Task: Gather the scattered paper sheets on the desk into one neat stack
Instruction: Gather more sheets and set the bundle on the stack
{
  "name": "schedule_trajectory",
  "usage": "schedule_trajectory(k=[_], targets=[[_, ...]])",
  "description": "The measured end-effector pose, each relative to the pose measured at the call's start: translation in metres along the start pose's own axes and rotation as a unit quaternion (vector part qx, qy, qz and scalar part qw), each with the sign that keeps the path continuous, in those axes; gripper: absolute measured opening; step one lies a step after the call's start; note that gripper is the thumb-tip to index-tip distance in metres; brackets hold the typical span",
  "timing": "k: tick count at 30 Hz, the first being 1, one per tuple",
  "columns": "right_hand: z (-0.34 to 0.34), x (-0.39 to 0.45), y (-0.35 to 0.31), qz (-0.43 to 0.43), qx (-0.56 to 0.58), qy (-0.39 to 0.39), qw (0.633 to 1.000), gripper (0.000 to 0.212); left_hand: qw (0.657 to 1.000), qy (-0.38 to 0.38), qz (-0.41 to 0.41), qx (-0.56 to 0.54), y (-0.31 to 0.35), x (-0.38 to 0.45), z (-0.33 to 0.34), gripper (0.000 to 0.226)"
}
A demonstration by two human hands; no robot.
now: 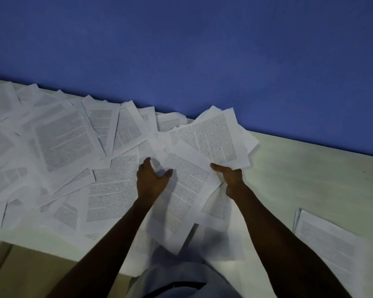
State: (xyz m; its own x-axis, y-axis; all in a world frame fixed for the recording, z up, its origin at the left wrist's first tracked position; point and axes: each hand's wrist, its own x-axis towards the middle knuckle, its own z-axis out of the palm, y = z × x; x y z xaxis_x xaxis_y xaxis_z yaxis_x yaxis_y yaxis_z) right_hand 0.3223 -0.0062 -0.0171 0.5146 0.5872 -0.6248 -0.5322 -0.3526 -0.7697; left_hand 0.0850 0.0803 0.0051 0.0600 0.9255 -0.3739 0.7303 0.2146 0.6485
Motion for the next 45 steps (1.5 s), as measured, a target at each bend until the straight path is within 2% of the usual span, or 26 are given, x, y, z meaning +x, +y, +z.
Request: schedule_trajectory(k=[2, 3, 4, 6, 8, 10, 11, 12, 14, 15, 17, 19, 21, 23, 26, 28, 30, 31, 35, 38, 41, 42, 43, 45], targets=[[-0.023, -0.014, -0.003, 0.007, 0.022, -0.006, 1.000, 0.086, 0.997, -0.058, -0.046, 0.009, 0.007, 0.003, -0.003, 0.130], [-0.035, -0.021, -0.004, 0.010, 0.041, -0.009, 0.999, 0.081, 0.996, -0.071, -0.061, 0.006, 0.010, 0.003, -0.004, 0.136], [-0.048, -0.029, -0.005, 0.012, 0.059, -0.017, 0.998, 0.074, 0.994, -0.074, -0.075, 0.005, 0.010, 0.005, -0.006, 0.132], [-0.073, -0.043, -0.005, 0.002, 0.090, -0.027, 0.996, 0.068, 0.993, -0.080, -0.090, 0.019, 0.010, 0.008, -0.012, 0.108], [-0.096, -0.057, 0.000, -0.003, 0.128, -0.029, 0.991, 0.077, 0.988, -0.126, -0.089, 0.030, 0.020, 0.004, -0.019, 0.093], [-0.111, -0.070, 0.005, 0.001, 0.145, -0.047, 0.988, 0.075, 0.973, -0.208, -0.086, -0.056, 0.034, -0.005, -0.023, 0.069], [-0.114, -0.078, 0.006, 0.008, 0.141, -0.057, 0.988, 0.068, 0.953, -0.257, -0.104, -0.124, 0.043, -0.008, -0.023, 0.071], [-0.117, -0.086, 0.008, 0.017, 0.132, -0.066, 0.989, 0.060, 0.935, -0.281, -0.125, -0.178, 0.050, -0.007, -0.024, 0.084], [-0.122, -0.099, 0.011, 0.015, 0.115, -0.095, 0.989, 0.050, 0.920, -0.271, -0.113, -0.258, 0.064, 0.001, -0.026, 0.112], [-0.123, -0.103, 0.013, 0.007, 0.107, -0.111, 0.988, 0.049, 0.925, -0.263, -0.094, -0.258, 0.074, 0.004, -0.028, 0.112], [-0.122, -0.115, 0.014, 0.013, 0.081, -0.113, 0.990, 0.049, 0.938, -0.292, -0.041, -0.183, 0.090, 0.001, -0.035, 0.087], [-0.120, -0.125, 0.015, 0.027, 0.036, -0.106, 0.993, 0.046, 0.934, -0.341, 0.025, -0.101, 0.101, -0.007, -0.037, 0.071], [-0.122, -0.129, 0.016, 0.018, -0.012, -0.133, 0.991, 0.048, 0.925, -0.371, 0.065, -0.053, 0.101, -0.009, -0.036, 0.063], [-0.129, -0.131, 0.019, 0.018, -0.013, -0.140, 0.990, 0.053, 0.931, -0.354, 0.079, -0.036, 0.103, -0.008, -0.038, 0.049], [-0.136, -0.130, 0.026, 0.011, -0.001, -0.112, 0.994, 0.058, 0.960, -0.261, 0.049, -0.089, 0.101, -0.009, -0.045, 0.037], [-0.133, -0.129, 0.033, 0.013, 0.009, -0.104, 0.994, 0.056, 0.949, -0.273, -0.006, -0.156, 0.085, -0.016, -0.047, 0.035], [-0.127, -0.130, 0.042, 0.011, 0.033, -0.086, 0.996, 0.052, 0.945, -0.285, -0.032, -0.157, 0.053, -0.026, -0.044, 0.037], [-0.124, -0.131, 0.047, 0.012, 0.049, -0.067, 0.996, 0.050, 0.954, -0.257, -0.036, -0.151, 0.036, -0.030, -0.041, 0.036], [-0.117, -0.132, 0.064, 0.031, 0.088, 0.015, 0.996, 0.036, 0.986, -0.067, -0.053, -0.143, -0.005, -0.034, -0.046, 0.032], [-0.118, -0.124, 0.070, 0.043, 0.070, 0.044, 0.996, 0.045, 0.984, 0.025, -0.016, -0.176, -0.011, -0.028, -0.073, 0.028], [-0.116, -0.118, 0.069, 0.018, 0.031, 0.043, 0.998, 0.044, 0.954, 0.086, -0.032, -0.285, 0.001, -0.018, -0.119, 0.031], [-0.114, -0.118, 0.067, 0.014, 0.018, 0.045, 0.999, 0.041, 0.934, 0.070, -0.060, -0.346, 0.006, -0.014, -0.136, 0.033], [-0.113, -0.118, 0.065, 0.010, 0.009, 0.041, 0.999, 0.040, 0.899, 0.042, -0.084, -0.429, 0.010, -0.012, -0.148, 0.033], [-0.109, -0.116, 0.062, 0.000, -0.010, 0.022, 1.000, 0.043, 0.849, -0.022, -0.100, -0.518, 0.013, -0.011, -0.159, 0.024]])
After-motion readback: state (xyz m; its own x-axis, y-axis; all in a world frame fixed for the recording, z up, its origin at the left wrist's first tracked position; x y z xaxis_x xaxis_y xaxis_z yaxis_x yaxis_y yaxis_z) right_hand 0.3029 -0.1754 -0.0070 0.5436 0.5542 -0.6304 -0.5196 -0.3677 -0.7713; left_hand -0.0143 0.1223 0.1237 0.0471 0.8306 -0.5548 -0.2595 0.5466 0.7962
